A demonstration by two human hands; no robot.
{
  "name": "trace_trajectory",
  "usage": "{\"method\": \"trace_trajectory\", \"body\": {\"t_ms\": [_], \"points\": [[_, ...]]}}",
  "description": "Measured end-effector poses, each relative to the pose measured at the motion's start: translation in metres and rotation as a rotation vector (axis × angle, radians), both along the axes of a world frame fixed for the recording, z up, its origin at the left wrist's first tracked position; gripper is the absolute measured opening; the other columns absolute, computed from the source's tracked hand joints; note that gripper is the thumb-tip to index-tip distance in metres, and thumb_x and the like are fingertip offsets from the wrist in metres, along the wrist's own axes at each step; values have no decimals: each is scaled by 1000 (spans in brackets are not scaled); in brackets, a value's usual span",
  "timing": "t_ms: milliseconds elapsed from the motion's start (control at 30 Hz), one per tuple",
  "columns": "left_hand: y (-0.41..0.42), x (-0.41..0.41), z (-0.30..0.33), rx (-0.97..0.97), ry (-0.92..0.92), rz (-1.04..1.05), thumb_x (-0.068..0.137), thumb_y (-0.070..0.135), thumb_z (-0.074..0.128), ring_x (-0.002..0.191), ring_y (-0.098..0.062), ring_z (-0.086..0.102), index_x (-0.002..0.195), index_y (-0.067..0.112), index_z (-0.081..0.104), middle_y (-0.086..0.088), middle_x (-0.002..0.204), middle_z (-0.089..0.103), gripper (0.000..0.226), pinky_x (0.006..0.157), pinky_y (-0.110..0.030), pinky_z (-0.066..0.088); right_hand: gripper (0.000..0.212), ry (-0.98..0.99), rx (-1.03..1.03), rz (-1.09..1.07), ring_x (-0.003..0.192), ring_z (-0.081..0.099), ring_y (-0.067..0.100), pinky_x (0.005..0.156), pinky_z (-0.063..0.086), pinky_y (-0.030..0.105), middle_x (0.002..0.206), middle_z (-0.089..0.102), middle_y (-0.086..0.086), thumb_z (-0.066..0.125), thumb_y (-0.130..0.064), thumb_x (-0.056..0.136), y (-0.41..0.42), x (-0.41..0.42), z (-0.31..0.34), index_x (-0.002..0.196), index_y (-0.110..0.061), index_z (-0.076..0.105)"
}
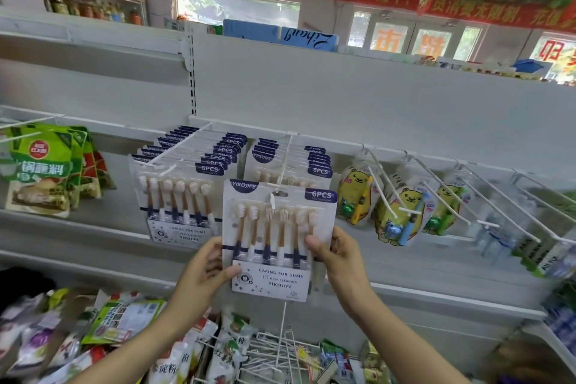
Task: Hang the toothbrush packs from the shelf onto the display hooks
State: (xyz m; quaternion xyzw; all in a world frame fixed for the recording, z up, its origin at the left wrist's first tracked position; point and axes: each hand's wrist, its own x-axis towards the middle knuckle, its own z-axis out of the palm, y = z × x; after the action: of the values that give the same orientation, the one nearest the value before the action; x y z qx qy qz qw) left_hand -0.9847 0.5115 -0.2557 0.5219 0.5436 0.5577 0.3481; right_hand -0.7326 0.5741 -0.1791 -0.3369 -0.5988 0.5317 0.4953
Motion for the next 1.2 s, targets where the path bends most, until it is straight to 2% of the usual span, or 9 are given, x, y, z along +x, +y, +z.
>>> {"method": "trace_trajectory", "body": {"t_ms": [133,267,400,633,733,800,867,1033,1200], "points": [[7,7,14,30,14,32,74,57,77,125,-15,54,138,30,49,5,136,59,75,104,-38,44,18,27,-17,-16,98,73,25,81,58,33,106,76,9,60,-4,94,10,-5,3,110,-8,68],[17,11,12,22,14,60,81,32,74,116,-3,58,132,24,53,14,124,65,56,99,-29,45,18,45,-42,-30,98,73,26,81,59,34,105,76,10,60,-3,94,19,-11,-1,109,-9,69],[30,10,13,-8,6,84,89,10,68,99,17,59,119,30,54,28,105,69,39,81,-7,46,21,73,-46,-33,99,73,25,83,60,34,108,76,10,59,-2,95,28,-16,-4,114,-5,66],[58,14,13,-30,10,100,93,11,63,102,12,60,119,30,53,18,108,68,34,88,-14,46,21,95,-85,-79,97,74,22,76,60,29,107,76,6,61,-3,94,55,-21,-5,115,-8,65],[73,20,12,-49,-69,158,95,15,61,117,-11,58,130,18,51,5,122,64,37,101,-32,47,21,94,-114,-111,98,73,22,79,60,31,107,76,6,61,-5,95,68,-25,-6,115,-6,65],[82,24,11,-62,-108,184,95,21,61,124,-21,54,127,20,53,2,128,61,32,105,-40,44,19,70,-125,-147,97,74,22,81,60,34,104,77,4,61,-7,95,76,-28,-6,114,-7,66],[87,31,10,-96,-109,207,97,26,59,126,-18,48,129,23,50,8,128,53,33,104,-36,39,17,37,-123,-177,94,74,21,83,60,37,100,78,2,61,-7,95,84,-30,-6,111,-9,68],[90,35,7,-148,-108,238,97,35,57,132,-25,46,142,15,43,-3,139,51,51,106,-39,37,16,-42,-126,-173,96,74,21,86,59,39,103,77,5,62,-12,96,88,-27,-5,110,-9,69],[76,39,-6,-207,-58,212,97,40,55,127,-27,49,142,8,41,-6,130,54,57,103,-38,38,22,-264,-69,-211,96,72,22,86,59,40,101,76,7,66,-26,94,80,-16,-6,105,-6,68]]}}
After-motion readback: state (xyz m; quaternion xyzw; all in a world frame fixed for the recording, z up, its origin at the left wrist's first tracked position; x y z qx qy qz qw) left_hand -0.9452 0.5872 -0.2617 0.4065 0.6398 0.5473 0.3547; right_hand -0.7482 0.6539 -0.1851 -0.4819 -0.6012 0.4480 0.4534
